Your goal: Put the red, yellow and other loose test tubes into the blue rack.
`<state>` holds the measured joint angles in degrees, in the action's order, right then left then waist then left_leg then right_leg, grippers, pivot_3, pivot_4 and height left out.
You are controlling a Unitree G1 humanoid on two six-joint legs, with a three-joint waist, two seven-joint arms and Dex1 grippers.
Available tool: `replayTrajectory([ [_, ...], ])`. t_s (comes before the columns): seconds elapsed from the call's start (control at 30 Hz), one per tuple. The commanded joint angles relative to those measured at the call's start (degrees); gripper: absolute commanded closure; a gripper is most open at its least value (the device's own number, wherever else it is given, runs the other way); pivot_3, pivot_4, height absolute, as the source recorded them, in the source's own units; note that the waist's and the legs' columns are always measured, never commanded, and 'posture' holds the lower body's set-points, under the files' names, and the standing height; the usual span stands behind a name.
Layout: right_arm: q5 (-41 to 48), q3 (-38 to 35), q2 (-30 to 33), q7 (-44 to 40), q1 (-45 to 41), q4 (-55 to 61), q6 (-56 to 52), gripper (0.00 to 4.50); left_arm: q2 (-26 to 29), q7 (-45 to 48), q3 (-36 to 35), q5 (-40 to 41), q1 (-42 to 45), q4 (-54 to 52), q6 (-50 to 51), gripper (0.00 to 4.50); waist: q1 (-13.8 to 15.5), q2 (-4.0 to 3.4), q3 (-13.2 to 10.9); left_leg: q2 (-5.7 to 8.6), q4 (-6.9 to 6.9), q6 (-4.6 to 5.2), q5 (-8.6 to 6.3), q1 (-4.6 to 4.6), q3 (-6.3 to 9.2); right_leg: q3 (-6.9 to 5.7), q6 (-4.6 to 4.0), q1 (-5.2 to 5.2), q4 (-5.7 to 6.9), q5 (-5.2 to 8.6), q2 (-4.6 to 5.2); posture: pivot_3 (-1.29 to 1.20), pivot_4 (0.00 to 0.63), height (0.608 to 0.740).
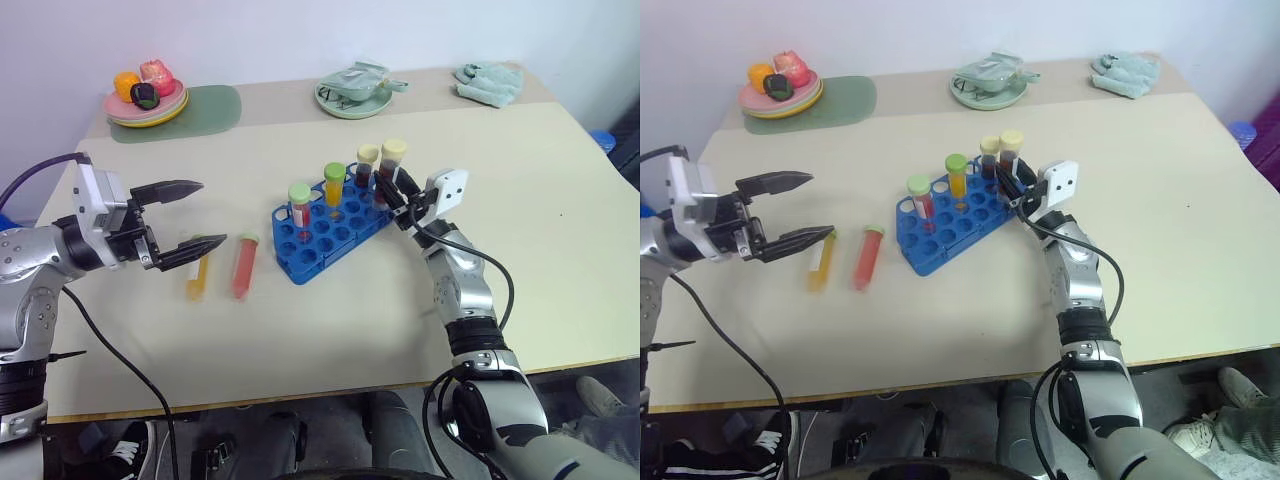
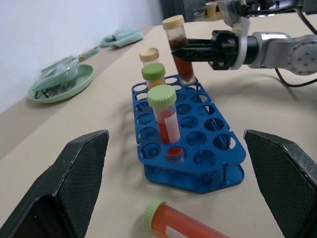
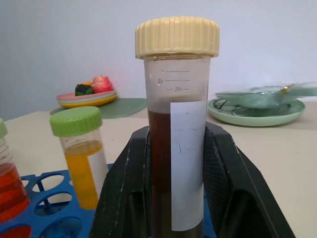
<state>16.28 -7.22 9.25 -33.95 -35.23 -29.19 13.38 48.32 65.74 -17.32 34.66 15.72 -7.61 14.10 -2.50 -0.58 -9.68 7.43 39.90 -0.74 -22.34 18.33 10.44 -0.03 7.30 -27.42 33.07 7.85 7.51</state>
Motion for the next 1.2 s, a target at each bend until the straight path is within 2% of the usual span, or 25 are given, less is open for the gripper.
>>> replayTrajectory([
  [0.03, -0.46, -0.43, 0.75, 0.07, -1.5, -0.52, 2.13, 3.75, 1.02, -0.52, -2.24, 1.01, -0.12, -1.97, 0.4, 0.0, 0.0, 0.0, 0.0, 0.0, 0.0, 0.0, 0.0, 0.0, 0.0, 0.0, 0.0, 0.0, 0.0, 0.0, 0.0, 0.0, 0.15, 0.74],
  [0.3, -0.15, -0.55, 2.34, -0.43, -0.43, -0.03, 2.27, 3.75, 0.86, -1.02, -2.58, 1.13, -0.57, -2.85, 0.97, 0.0, -0.01, 0.0, 0.0, 0.0, 0.0, 0.0, 0.0, 0.0, 0.0, 0.0, 0.0, 0.0, 0.0, 0.0, 0.0, 0.0, 0.15, 0.74],
  [1.1, 0.11, -0.87, 1.53, -0.53, -1.27, -4.49, 3.92, 3.75, 0.94, -1.97, -3.1, 1.47, -1.55, -4.06, 1.42, 0.0, -0.02, 0.0, 0.0, -0.01, 0.0, 0.0, 0.0, 0.0, -0.01, 0.0, -0.01, 0.0, 0.0, -0.01, 0.0, 0.0, 0.15, 0.74],
  [1.17, 1.94, -1.19, 1.31, -2.26, -0.95, -3.62, 2.5, 2.65, 0.82, -2.17, -3.0, 1.44, -1.47, -4.27, 1.54, 0.0, -0.03, 0.0, 0.0, -0.01, 0.0, 0.0, 0.0, 0.0, -0.01, 0.0, -0.01, 0.0, 0.0, -0.01, -0.01, 0.0, 0.15, 0.74],
  [1.2, 1.99, -1.12, 1.37, -2.45, -0.89, -3.33, 2.52, 2.31, 0.76, -2.32, -2.94, 1.46, -1.43, -4.44, 1.62, 0.0, -0.04, 0.0, 0.0, -0.01, 0.0, 0.0, 0.0, 0.0, -0.01, 0.0, -0.01, 0.0, 0.0, -0.01, 0.0, 0.0, 0.15, 0.74],
])
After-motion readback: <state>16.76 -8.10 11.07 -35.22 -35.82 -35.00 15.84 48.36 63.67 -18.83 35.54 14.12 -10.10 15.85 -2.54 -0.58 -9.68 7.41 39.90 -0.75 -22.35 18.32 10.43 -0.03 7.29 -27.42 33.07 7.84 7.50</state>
